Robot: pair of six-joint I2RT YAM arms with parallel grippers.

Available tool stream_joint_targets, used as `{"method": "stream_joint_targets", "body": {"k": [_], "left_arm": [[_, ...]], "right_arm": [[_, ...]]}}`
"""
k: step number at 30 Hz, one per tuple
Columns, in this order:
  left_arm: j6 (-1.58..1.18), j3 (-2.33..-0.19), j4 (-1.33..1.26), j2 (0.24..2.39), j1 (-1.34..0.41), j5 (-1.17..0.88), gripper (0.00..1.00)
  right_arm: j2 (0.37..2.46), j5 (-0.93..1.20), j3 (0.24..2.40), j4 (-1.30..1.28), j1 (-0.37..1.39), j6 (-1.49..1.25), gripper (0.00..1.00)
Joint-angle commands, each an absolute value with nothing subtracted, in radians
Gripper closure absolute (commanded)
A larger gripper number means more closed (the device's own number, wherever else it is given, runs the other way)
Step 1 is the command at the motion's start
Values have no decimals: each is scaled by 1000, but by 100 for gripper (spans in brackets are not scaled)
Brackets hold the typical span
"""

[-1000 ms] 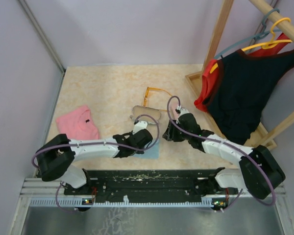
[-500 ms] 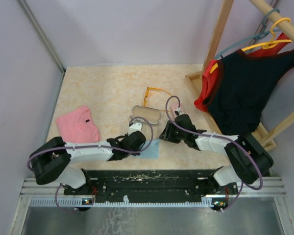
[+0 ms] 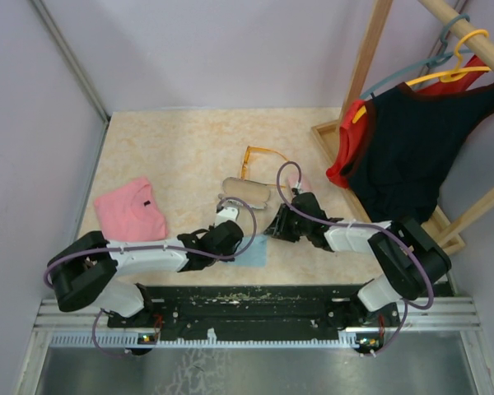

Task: Organize the sunglasses
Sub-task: Adjust the glasses cleaning cloth at the center of the board.

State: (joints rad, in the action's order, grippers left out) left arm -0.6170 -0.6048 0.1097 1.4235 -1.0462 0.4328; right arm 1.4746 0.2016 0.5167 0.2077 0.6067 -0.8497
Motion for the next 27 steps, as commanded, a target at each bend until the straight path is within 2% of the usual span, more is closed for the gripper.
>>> {"method": "stream_joint_targets", "body": {"k": [1, 27], "left_arm": [[-601, -585, 104, 1409, -1040, 409, 67], [-590, -585, 102, 1390, -1040, 403, 68]], "right_arm": [[1498, 223, 505, 261, 612, -875, 65], [1536, 259, 499, 302, 615, -900, 69]]}}
